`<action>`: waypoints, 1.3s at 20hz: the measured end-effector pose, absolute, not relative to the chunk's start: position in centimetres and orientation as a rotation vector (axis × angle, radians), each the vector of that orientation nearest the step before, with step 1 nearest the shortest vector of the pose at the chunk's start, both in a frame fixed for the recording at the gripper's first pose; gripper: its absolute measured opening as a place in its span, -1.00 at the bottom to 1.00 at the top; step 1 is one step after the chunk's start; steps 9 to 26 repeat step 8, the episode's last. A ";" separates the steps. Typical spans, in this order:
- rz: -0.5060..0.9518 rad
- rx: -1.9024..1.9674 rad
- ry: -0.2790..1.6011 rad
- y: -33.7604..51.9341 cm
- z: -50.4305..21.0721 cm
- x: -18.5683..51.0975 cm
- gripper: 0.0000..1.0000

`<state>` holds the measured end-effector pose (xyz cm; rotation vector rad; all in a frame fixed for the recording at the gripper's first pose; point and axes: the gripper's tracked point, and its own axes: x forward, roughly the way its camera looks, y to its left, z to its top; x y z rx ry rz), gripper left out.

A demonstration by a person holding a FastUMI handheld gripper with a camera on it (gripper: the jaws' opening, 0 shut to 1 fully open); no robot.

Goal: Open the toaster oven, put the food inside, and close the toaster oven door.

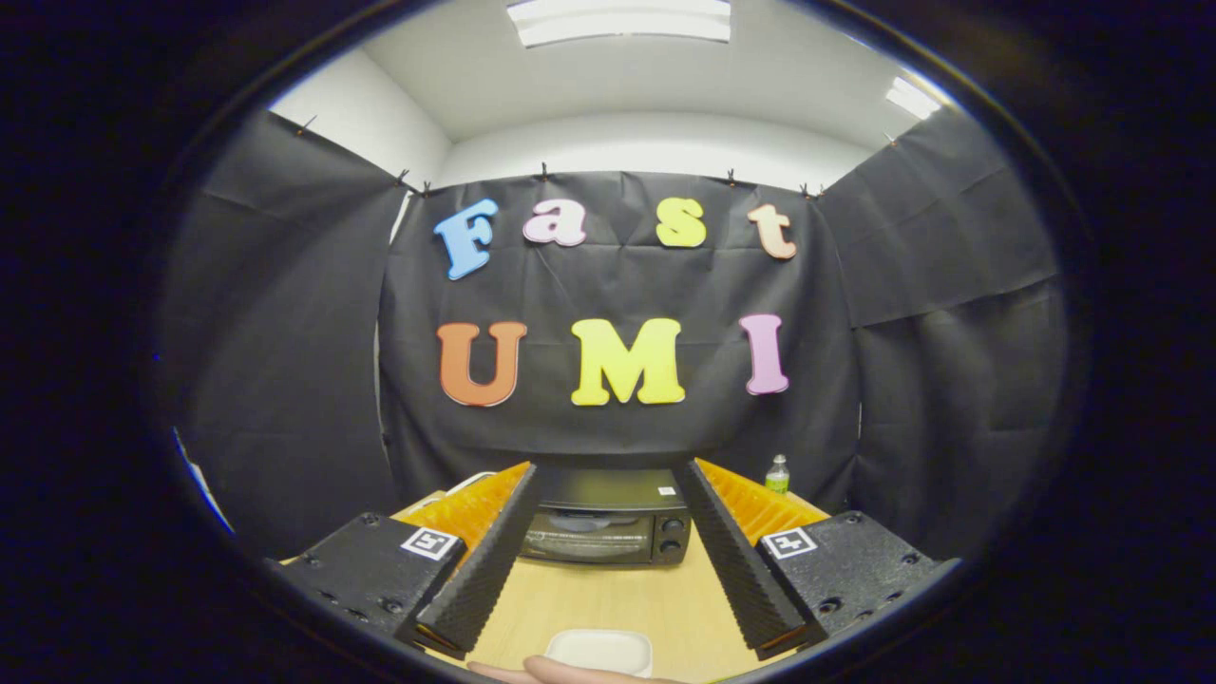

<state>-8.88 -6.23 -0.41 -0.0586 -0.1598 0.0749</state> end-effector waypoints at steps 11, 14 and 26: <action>0.027 -0.061 -0.116 -10.4 -2.1 -8.0 1.00; 0.027 -0.061 -0.116 -10.4 -2.1 -8.0 1.00; 0.027 -0.061 -0.116 -10.4 -2.1 -8.0 1.00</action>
